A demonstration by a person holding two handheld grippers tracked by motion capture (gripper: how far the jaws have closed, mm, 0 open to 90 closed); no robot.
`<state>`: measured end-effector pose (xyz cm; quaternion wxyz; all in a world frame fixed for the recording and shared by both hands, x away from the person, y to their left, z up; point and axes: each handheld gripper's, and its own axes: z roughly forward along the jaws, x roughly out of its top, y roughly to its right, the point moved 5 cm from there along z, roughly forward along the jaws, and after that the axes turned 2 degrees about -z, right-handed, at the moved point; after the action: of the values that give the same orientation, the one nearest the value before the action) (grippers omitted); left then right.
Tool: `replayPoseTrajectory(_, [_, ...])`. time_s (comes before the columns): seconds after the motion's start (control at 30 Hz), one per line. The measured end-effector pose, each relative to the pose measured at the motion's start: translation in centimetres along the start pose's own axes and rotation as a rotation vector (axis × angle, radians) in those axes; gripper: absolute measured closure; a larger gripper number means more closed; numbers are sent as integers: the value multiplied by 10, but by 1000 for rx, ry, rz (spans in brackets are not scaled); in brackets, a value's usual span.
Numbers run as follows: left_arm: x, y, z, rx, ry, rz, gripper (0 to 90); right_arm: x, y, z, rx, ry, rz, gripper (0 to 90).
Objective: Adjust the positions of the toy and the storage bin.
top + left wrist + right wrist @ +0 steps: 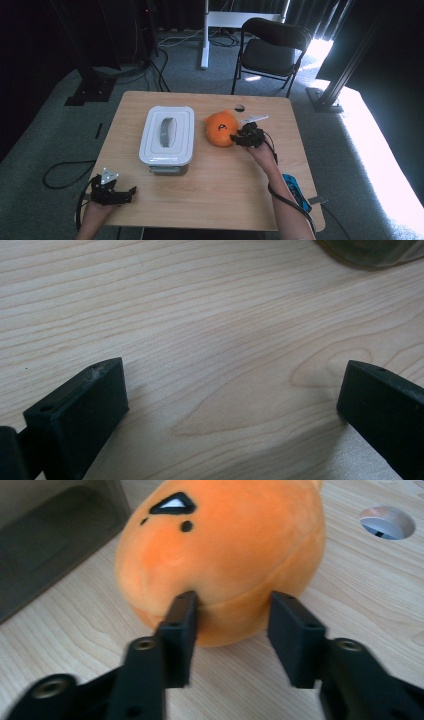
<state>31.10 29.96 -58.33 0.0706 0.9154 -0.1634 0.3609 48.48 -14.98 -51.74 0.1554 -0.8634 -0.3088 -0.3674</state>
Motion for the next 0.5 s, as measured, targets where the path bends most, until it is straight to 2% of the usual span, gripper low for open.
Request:
replayPoseTrajectory(0.07, [0,0,0,0,0,0,2,-1,-3,1,9,-7,-11,661])
replayPoseTrajectory(0.23, [0,0,0,0,0,0,2,-6,-6,1,-12,-31,-25,837])
replayPoseTrajectory(0.43, [0,0,0,0,0,0,2,-10,-9,-6,-20,-41,-17,868])
replayPoseTrajectory(0.5, [0,0,0,0,0,0,2,-11,-11,-10,-9,-40,-17,868])
